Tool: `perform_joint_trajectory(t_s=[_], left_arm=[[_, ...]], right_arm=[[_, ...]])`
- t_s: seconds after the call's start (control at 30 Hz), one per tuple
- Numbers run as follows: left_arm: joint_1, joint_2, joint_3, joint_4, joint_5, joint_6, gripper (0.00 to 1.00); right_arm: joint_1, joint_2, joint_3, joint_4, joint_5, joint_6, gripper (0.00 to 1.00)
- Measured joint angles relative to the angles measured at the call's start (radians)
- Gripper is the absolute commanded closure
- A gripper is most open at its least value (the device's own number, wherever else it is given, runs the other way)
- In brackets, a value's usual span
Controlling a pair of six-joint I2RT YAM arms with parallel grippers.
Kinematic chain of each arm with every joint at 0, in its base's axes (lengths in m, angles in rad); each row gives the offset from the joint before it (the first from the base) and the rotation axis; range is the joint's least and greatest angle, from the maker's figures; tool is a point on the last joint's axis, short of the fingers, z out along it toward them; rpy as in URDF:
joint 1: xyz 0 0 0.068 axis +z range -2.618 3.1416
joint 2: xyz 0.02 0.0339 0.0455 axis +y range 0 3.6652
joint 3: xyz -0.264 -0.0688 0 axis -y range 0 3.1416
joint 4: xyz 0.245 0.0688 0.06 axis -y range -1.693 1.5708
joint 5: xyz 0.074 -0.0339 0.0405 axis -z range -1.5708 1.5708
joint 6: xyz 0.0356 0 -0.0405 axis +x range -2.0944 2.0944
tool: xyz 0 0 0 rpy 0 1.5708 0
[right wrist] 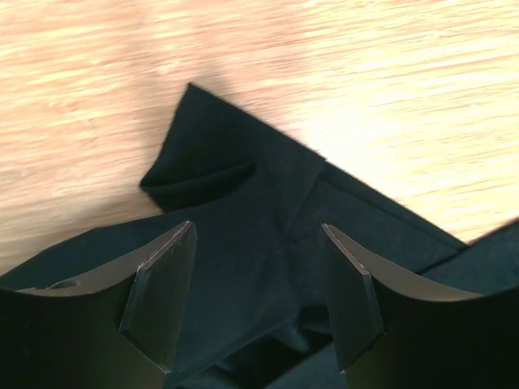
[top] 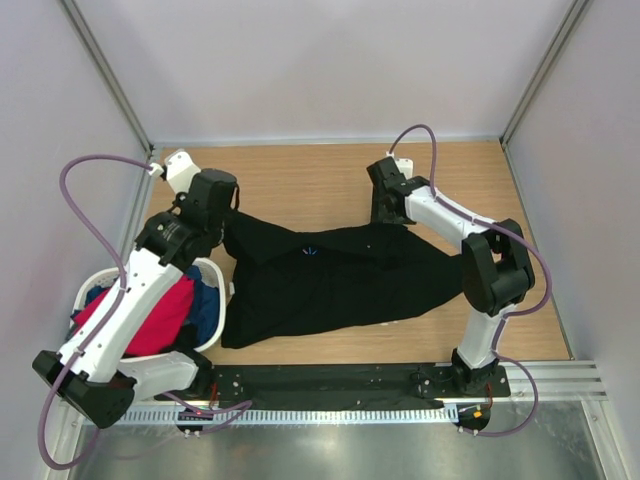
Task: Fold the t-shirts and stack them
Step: Flatten the tshirt out
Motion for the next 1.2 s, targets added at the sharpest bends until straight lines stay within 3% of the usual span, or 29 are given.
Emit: perform_joint_trajectory(t_s=[0.47,0.83,1.2], left_arm=[[0.097,-0.024,-0.019,-0.026,0.029,0.036,1.00],[0.243,-0.024,-0.088,-0.043,0.053,0.010,1.00],[0.344,-0.051,-0.151,-0.084,0.037,-0.019,1.00]], right_arm=[[-0.012,0.061,0.036,0.016,-0.119,0.023,0.40],[-0.070,-0.079,-0.210,0.041,-0.124,0.119,0.47],[-0.076,-0.079,-0.225,0.127,-0.144,0.150,0.52]])
